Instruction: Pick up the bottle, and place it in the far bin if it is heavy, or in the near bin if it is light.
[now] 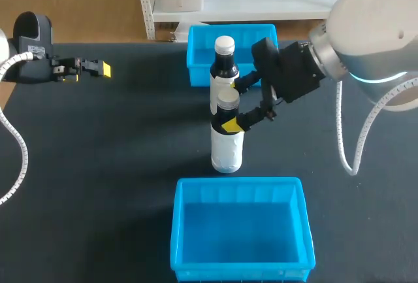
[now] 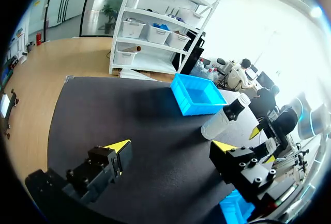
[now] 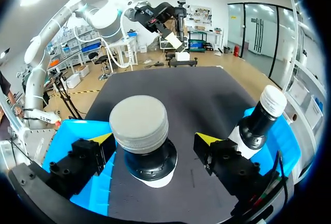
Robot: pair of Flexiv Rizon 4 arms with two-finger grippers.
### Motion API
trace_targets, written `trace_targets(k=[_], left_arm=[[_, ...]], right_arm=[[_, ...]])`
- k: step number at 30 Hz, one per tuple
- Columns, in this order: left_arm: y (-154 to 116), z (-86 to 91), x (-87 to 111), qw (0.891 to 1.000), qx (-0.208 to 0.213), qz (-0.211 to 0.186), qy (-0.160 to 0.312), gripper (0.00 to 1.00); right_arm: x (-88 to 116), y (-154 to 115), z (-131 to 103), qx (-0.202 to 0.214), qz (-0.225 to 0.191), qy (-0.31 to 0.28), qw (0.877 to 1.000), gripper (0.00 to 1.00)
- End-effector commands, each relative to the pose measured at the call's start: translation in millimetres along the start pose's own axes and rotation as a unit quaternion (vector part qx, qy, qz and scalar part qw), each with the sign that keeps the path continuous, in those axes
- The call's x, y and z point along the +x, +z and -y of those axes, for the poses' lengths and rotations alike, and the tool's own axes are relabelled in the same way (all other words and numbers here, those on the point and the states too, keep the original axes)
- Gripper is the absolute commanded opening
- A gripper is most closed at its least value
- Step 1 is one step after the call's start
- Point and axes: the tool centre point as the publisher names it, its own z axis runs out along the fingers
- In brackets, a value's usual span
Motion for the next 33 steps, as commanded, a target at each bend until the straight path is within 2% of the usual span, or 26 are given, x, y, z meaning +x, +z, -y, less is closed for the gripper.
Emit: trace_targets(k=[1, 3, 6, 11, 13, 17, 22, 23, 28, 33], left_arm=[[0.0, 0.0, 0.0, 1.000, 0.000, 0.000, 0.000, 1.00], [0.0, 0.0, 0.0, 1.000, 0.000, 0.000, 0.000, 1.00], [0.0, 0.0, 0.0, 1.000, 0.000, 0.000, 0.000, 1.00], [0.0, 0.0, 0.0, 1.000, 0.000, 0.000, 0.000, 1.00], [0.0, 0.0, 0.0, 1.000, 0.000, 0.000, 0.000, 1.00], [0.0, 0.0, 0.0, 1.000, 0.000, 0.000, 0.000, 1.00], [0.0, 0.0, 0.0, 1.000, 0.000, 0.000, 0.000, 1.00], [0.0, 0.0, 0.0, 1.000, 0.000, 0.000, 0.000, 1.00], [0.0, 0.0, 0.0, 1.000, 0.000, 0.000, 0.000, 1.00], [0.0, 0.0, 0.0, 1.000, 0.000, 0.000, 0.000, 1.00]], right_arm=[[0.1, 1.0, -1.8, 0.001, 0.002, -0.001, 1.000, 1.00], [-0.2, 1.3, -2.2, 0.000, 0.003, -0.002, 1.000, 1.00], [-1.5, 1.5, -3.2, -0.001, 0.004, -0.005, 1.000, 0.84], [-4.5, 2.8, -5.4, -0.005, 0.007, -0.011, 1.000, 0.84], [-5.3, 3.4, -6.2, -0.006, 0.007, -0.012, 1.000, 0.73], [-6.1, 3.8, -7.6, -0.008, 0.008, -0.013, 1.000, 0.72], [-6.0, 3.6, -8.7, -0.009, 0.008, -0.014, 1.000, 0.65], [-5.9, 3.4, -8.9, -0.010, 0.008, -0.014, 1.000, 0.67], [-5.3, 2.5, -9.3, -0.009, 0.007, -0.014, 1.000, 0.63], [-4.5, 2.4, -10.0, -0.011, 0.007, -0.014, 1.000, 0.48]])
